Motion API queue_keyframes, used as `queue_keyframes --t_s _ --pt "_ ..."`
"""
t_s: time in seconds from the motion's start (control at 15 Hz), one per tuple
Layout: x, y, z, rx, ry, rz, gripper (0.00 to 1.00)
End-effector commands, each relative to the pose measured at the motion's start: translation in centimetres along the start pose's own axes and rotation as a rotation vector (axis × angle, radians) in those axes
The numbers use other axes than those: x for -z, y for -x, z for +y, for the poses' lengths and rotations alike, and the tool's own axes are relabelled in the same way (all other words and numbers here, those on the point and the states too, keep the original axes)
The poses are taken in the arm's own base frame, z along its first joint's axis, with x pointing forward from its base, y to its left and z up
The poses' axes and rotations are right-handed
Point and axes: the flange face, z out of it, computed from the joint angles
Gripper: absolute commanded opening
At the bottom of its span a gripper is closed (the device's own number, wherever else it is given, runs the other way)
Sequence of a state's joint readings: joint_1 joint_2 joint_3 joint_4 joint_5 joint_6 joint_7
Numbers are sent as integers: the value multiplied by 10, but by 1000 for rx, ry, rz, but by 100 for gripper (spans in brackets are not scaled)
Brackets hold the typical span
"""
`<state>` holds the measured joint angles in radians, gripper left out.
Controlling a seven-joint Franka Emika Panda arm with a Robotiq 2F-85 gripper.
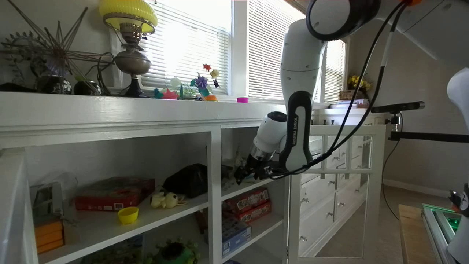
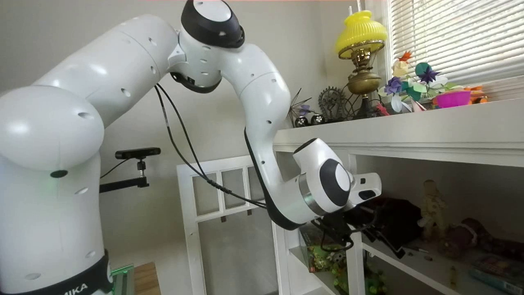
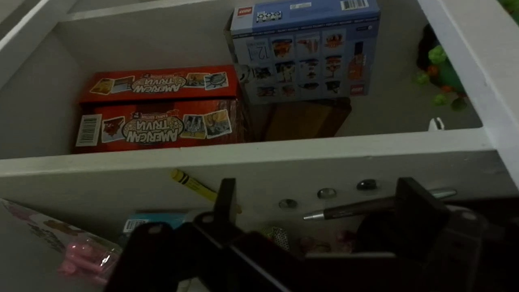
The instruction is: Place one shiny object in the pink bowl.
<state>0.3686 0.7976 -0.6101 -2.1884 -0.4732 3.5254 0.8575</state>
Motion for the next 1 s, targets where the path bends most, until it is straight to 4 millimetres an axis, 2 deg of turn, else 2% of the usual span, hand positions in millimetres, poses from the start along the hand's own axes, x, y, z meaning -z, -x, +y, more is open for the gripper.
queue_keyframes --t_s 0.0,0.6,0.93 --pt "-25 -6 -1 -23 -5 54 100" --pt "-63 -42 8 -71 25 117 100" --pt "-85 -47 15 -112 35 119 100"
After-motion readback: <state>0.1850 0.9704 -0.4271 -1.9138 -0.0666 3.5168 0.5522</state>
